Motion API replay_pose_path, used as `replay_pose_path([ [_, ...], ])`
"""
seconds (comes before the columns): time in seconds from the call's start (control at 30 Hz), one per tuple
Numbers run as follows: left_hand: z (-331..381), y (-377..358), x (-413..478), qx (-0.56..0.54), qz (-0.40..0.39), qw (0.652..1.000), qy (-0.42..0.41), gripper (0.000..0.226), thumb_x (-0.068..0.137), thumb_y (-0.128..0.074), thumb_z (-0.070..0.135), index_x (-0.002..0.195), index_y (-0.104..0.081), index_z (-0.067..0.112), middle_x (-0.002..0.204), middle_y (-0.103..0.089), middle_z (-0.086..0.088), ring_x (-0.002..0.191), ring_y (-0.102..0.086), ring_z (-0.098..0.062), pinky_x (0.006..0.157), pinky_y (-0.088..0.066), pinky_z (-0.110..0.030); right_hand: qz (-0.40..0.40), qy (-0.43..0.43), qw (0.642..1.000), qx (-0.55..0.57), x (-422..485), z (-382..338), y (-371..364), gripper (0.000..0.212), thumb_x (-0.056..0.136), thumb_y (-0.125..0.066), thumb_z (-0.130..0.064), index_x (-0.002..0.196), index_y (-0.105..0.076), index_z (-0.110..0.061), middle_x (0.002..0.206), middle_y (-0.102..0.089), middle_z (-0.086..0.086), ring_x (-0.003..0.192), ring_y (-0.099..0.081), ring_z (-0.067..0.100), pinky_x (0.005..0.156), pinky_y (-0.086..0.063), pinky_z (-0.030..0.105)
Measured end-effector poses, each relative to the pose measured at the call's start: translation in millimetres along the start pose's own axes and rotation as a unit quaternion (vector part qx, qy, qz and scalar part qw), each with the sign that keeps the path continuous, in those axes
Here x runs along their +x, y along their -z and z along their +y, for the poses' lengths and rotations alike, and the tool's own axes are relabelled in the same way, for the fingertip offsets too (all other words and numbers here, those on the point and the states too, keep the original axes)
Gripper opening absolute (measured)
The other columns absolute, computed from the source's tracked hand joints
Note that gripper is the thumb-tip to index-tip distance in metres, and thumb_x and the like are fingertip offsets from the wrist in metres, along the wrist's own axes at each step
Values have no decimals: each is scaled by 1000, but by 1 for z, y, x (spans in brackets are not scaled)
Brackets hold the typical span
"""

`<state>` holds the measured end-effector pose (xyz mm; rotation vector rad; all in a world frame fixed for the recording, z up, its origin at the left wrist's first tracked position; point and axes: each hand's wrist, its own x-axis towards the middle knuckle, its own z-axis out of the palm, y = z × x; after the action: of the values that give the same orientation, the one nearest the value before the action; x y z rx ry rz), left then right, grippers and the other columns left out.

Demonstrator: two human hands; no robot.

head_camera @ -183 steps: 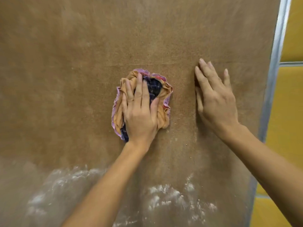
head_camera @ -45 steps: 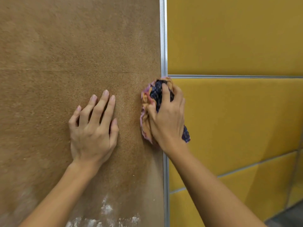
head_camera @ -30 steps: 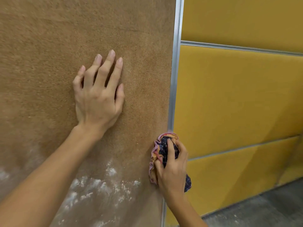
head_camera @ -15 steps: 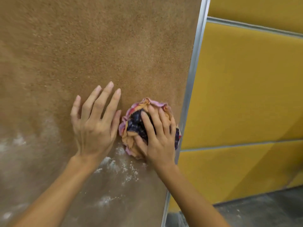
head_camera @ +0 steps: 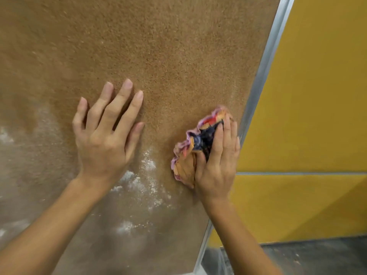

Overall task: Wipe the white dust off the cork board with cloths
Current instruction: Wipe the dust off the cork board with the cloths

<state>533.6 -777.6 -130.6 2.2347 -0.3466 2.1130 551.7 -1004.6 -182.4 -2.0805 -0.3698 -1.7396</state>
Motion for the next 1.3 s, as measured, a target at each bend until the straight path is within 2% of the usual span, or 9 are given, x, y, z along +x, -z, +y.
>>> replay_pose_path([
  [0.1,3,-1,-2,-2,7,1000,12,49,106,-56,27,154,-45,21,160,-40,-1,151,-32,-22,122,-16,-44,-31,-67,997,25,-71,0,4,57,110,-29,-35,160,-15,-11,170,-12,8,156,-16,31,123,-25,55],
  [0.17,5,-1,-1,-3,7,1000,12,49,107,-55,26,154,-45,21,160,-40,-1,151,-32,-22,122,-15,-43,-50,-83,995,35,-77,1,7,57,111,-26,-34,162,-10,-13,171,-3,2,158,-9,29,126,-17,50],
  [0.27,7,-1,-1,-1,8,1000,23,49,107,-54,25,154,-44,21,161,-39,-1,152,-29,-21,124,-11,-40,-12,-106,991,81,-19,-4,13,58,110,-27,-36,156,-17,-1,166,-13,14,158,-3,24,128,-8,41],
  [0.4,9,-3,-2,-2,11,1000,27,48,107,-53,26,154,-45,20,160,-39,-1,152,-29,-21,125,-10,-40,50,-102,990,81,41,-5,6,59,107,-35,-28,152,-22,7,160,-27,29,154,-16,32,127,-13,41],
  [0.63,5,-3,0,6,9,1000,17,49,106,-55,26,154,-45,21,160,-41,0,151,-33,-21,123,-14,-40,-66,-118,988,70,-65,-1,12,64,111,-30,-31,162,4,-14,171,1,7,156,-9,39,128,-13,43],
  [0.8,1,2,0,13,-9,1000,19,50,106,-55,29,154,-44,24,160,-41,2,150,-33,-18,117,-21,-43,-13,-116,990,80,9,-20,7,57,109,-34,-25,155,-19,6,163,-19,26,155,-10,42,127,-15,49],
  [0.93,3,1,-1,18,-19,999,20,46,108,-52,29,153,-46,22,160,-39,2,151,-31,-17,117,-22,-44,38,-75,995,53,28,-42,-11,57,107,-34,-31,150,-32,6,159,-29,27,153,-20,40,126,-19,48],
  [1.1,6,5,0,21,-30,999,22,43,110,-47,29,152,-47,23,160,-38,5,149,-36,-17,115,-26,-44,-99,147,984,6,-66,-32,-15,50,110,-29,-32,154,-28,-8,170,-10,9,156,-17,27,127,-15,41],
  [1.3,-14,19,-3,-70,-43,997,4,48,106,-51,2,152,-42,11,159,-40,-6,152,-32,-20,118,-32,-47,35,28,999,26,20,-62,-19,48,108,-33,-30,149,-36,-6,157,-33,13,153,-23,27,124,-23,48],
])
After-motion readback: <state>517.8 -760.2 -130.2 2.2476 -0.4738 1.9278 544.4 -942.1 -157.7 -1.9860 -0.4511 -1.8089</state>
